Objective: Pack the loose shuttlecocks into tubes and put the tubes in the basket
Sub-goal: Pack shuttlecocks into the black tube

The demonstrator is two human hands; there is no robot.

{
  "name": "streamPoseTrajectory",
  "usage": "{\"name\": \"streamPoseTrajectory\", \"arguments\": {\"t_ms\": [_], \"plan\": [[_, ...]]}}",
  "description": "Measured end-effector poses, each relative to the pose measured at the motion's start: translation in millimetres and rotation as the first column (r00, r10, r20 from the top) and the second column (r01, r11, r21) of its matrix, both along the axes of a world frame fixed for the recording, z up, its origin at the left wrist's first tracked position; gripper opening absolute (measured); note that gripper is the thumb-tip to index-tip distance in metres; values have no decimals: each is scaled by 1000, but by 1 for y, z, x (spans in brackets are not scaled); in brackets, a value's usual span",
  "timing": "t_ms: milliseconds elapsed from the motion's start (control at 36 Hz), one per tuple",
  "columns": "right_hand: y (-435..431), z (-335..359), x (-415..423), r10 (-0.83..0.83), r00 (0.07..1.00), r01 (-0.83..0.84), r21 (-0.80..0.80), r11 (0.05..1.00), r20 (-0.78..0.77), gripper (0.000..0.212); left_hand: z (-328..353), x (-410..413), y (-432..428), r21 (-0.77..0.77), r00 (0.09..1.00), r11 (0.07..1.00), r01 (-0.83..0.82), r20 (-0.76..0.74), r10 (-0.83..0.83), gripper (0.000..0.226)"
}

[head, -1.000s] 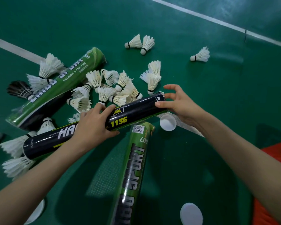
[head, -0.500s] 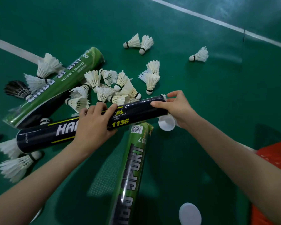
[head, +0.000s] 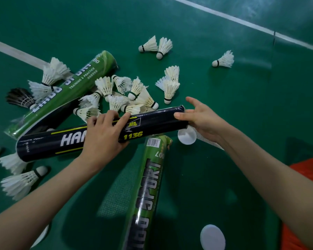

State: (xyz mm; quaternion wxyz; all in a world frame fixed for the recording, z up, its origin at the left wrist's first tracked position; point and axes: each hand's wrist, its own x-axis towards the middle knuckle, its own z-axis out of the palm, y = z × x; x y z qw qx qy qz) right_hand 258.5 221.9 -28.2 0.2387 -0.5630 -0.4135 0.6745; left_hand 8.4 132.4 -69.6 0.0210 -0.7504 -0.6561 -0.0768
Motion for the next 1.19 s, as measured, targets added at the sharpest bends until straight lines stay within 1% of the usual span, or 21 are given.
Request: {"name": "streamPoseTrajectory", "arguments": {"t_ms": [222, 361, 417, 583, 722, 778, 833, 861, 917, 944, 972, 1000, 1028, 1056, 1083, 1111, 1139, 1167, 1194], "plan": [[4, -4, 7, 68, 995, -68, 0, 998, -68, 79, 1, 0, 2, -17, 1000, 1000, -2, 8, 2, 81], [-3, -14, 5, -16, 985, 1, -89, 996, -169, 70, 0, 1, 2, -60, 1000, 998, -12, -3, 12, 83], [-3, -17, 5, -16, 982, -4, -103, 995, -189, 68, 0, 1, 4, -73, 1000, 997, -21, -1, 21, 83], [7, -13, 4, 32, 984, -42, -55, 998, -177, 66, 0, 2, 6, -66, 999, 998, -24, 19, 26, 82], [5, -20, 5, 6, 981, -28, -114, 993, -192, 63, -2, 0, 6, -106, 999, 994, -32, -4, 32, 82], [8, -21, 4, 4, 990, -16, -87, 996, -139, 59, -1, 3, 7, -157, 998, 986, -55, -12, 54, 81], [12, -22, 5, 5, 999, -6, -14, 1000, -39, 53, 1, 9, 9, -211, 997, 974, -81, 1, 83, 82], [14, -24, 7, -22, 1000, 22, 21, 1000, 0, 49, 1, 11, 9, -228, 995, 969, -92, 6, 95, 82], [17, -31, 14, -132, 989, 125, 89, 988, 73, 42, 0, 14, 10, -253, 994, 962, -108, 0, 111, 82], [17, -38, 19, -177, 973, 158, 134, 978, 145, 38, 0, 13, 10, -262, 993, 959, -113, 1, 117, 83], [17, -45, 24, -190, 949, 145, 184, 972, 253, 35, -1, 13, 11, -271, 992, 955, -117, 5, 123, 83], [16, -54, 30, -153, 915, 73, 222, 972, 373, 35, -1, 11, 12, -281, 991, 952, -122, 11, 130, 83], [13, -64, 36, -65, 873, -55, 230, 972, 483, 39, -2, 10, 13, -291, 991, 948, -127, 13, 137, 83], [9, -75, 42, 70, 814, -226, 204, 952, 577, 48, -2, 10, 14, -299, 990, 945, -130, 15, 141, 83], [4, -84, 46, 220, 716, -418, 155, 895, 662, 60, -2, 9, 14, -302, 989, 944, -133, 18, 146, 83], [-2, -94, 50, 335, 585, -589, 102, 802, 739, 70, -2, 10, 15, -303, 989, 943, -136, 20, 149, 83], [-9, -101, 52, 384, 469, -707, 77, 703, 795, 75, -2, 10, 15, -306, 988, 942, -137, 23, 151, 84], [-14, -107, 53, 380, 414, -766, 92, 636, 827, 75, -2, 11, 14, -310, 988, 941, -137, 26, 152, 84], [-17, -111, 54, 347, 429, -775, 143, 616, 834, 70, -2, 12, 14, -311, 988, 940, -136, 29, 153, 84]]}}
